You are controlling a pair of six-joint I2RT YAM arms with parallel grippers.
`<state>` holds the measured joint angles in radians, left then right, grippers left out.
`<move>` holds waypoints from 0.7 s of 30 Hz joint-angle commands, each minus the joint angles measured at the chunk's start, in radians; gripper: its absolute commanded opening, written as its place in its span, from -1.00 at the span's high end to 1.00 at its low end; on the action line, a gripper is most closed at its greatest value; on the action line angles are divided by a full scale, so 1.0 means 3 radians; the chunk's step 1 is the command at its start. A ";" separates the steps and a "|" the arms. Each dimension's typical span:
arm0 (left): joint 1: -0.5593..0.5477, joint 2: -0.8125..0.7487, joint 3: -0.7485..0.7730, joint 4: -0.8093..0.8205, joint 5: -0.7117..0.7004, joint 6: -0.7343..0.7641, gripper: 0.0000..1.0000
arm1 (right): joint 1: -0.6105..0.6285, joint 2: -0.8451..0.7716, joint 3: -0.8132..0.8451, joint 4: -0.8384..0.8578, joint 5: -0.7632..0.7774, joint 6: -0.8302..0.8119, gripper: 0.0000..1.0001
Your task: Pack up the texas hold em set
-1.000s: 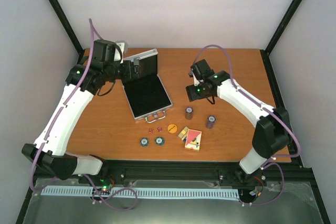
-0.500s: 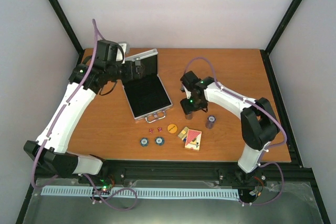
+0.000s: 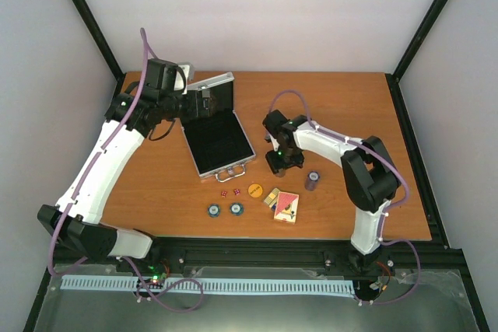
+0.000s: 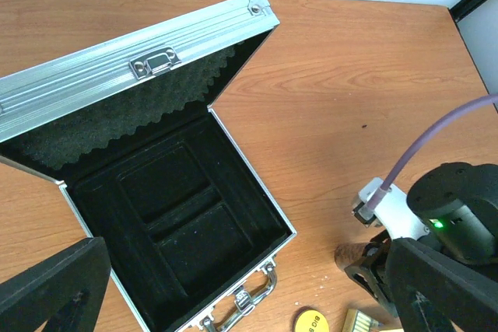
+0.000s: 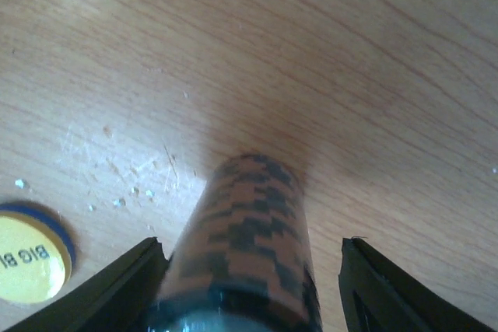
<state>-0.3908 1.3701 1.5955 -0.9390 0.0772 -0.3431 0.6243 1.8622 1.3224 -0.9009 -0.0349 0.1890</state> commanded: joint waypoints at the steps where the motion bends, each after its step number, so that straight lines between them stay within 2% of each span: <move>1: -0.0022 -0.0010 0.0081 0.0000 -0.0003 0.0058 -1.00 | 0.0032 0.0136 0.0166 -0.0011 0.0027 0.0000 -0.21; 4: -0.0022 -0.0019 0.0079 -0.0017 -0.0016 0.0072 -0.99 | 0.0031 0.0186 0.0214 -0.0026 0.0026 -0.0001 -0.15; 9: -0.0022 -0.0045 0.0066 -0.0022 -0.0041 0.0075 -0.99 | 0.0031 0.0220 0.0281 -0.0075 0.0014 0.0000 0.07; 13: -0.0022 -0.0038 0.0056 -0.0018 -0.0043 0.0076 -0.99 | 0.0031 0.0189 0.0291 -0.0113 0.0039 -0.0001 0.15; 21: -0.0022 -0.0039 0.0005 0.0021 -0.0035 0.0043 -0.99 | 0.0031 0.0107 0.0280 -0.0126 0.0042 0.0013 0.92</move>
<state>-0.3908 1.3701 1.5955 -0.9398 0.0742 -0.3424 0.6243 1.9175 1.3804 -0.9199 -0.0341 0.1883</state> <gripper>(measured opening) 0.998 0.438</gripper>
